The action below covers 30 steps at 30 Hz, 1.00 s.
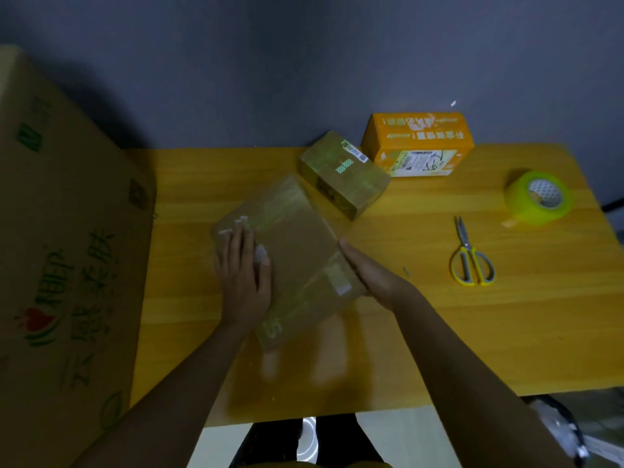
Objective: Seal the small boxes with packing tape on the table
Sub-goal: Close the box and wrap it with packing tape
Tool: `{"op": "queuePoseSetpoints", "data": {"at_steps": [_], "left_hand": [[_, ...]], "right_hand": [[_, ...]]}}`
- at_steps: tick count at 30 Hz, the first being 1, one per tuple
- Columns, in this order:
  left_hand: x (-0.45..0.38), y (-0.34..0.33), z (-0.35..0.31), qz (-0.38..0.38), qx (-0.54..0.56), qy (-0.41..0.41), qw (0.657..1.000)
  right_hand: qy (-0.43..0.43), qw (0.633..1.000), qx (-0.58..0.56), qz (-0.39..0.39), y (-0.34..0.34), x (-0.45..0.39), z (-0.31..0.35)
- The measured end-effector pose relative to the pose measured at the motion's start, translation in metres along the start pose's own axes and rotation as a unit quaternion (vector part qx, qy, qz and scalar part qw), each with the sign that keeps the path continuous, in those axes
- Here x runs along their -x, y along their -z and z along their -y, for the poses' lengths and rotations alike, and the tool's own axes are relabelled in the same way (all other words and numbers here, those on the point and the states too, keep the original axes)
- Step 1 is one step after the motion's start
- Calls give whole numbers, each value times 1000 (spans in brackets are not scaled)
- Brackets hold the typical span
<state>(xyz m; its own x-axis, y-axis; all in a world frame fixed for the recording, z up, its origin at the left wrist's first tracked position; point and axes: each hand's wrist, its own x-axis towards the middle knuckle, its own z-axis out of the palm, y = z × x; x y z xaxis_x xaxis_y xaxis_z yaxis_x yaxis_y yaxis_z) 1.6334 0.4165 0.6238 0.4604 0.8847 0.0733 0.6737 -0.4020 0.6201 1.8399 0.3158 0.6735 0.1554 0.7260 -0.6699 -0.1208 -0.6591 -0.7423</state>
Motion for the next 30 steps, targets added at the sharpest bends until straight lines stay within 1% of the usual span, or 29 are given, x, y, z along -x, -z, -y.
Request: {"op": "queuePoseSetpoints", "data": {"at_steps": [2,4,5,6,7,8,9,10,11,12,13,14,15,17,18,20,21,22,23,24,25,26,27,28,30], "left_hand": [[3,1,6,19,-19,26,999],[6,5,4,65,-22,88,994],[6,9,0,83,-6,118,990],[4,15,-6,76,25,146,986],[2,24,-14,42,65,168,983],[-1,35,-23,-10,99,174,980],[-6,45,-30,-57,117,154,979],[-11,54,-34,-81,102,106,986],[-15,59,-36,-67,55,46,995],[-19,61,-35,-27,-3,-5,1000],[-20,60,-33,23,-59,-33,997],[-19,58,-29,56,-106,-41,992],[-17,55,-26,61,-139,-44,987],[-15,52,-26,54,-170,-44,983],[-12,52,-28,57,-177,-40,982],[-14,53,-30,63,-186,-27,980],[-15,53,-29,67,-185,-24,980],[-15,53,-30,71,-185,-24,980],[-15,52,-29,68,-187,-25,980],[-14,52,-29,61,-190,-30,979],[-14,52,-28,58,-192,-36,979],[-15,52,-28,58,-193,-38,979],[-15,52,-29,62,-194,-36,978],[-15,53,-29,65,-197,-32,978],[-15,53,-30,63,-198,-28,978]], "right_hand": [[60,989,116,-62,-12,13,20],[78,950,263,-151,-26,21,32],[97,927,312,-185,-37,25,34],[117,905,353,-206,-47,28,34],[138,884,388,-222,-58,32,33],[150,862,424,-233,-68,31,29],[155,840,459,-244,-77,31,25],[159,818,488,-259,-85,31,21],[169,798,512,-270,-91,32,18],[188,782,525,-279,-98,34,15],[216,767,539,-274,-104,34,10],[251,747,558,-261,-109,34,5],[280,734,572,-236,-112,35,-1],[310,735,575,-181,-108,38,-11],[324,727,585,-157,-103,43,-16],[374,693,602,-133,-86,55,-28],[405,686,590,-132,-78,61,-28],[424,692,570,-131,-71,64,-24],[437,707,537,-142,-68,63,-16],[434,726,509,-162,-68,59,-4],[412,740,501,-176,-69,52,9],[370,752,520,-166,-72,46,20],[328,759,544,-138,-73,39,23],[291,760,570,-114,-71,36,19],[286,744,594,-113,-61,41,2]]}}
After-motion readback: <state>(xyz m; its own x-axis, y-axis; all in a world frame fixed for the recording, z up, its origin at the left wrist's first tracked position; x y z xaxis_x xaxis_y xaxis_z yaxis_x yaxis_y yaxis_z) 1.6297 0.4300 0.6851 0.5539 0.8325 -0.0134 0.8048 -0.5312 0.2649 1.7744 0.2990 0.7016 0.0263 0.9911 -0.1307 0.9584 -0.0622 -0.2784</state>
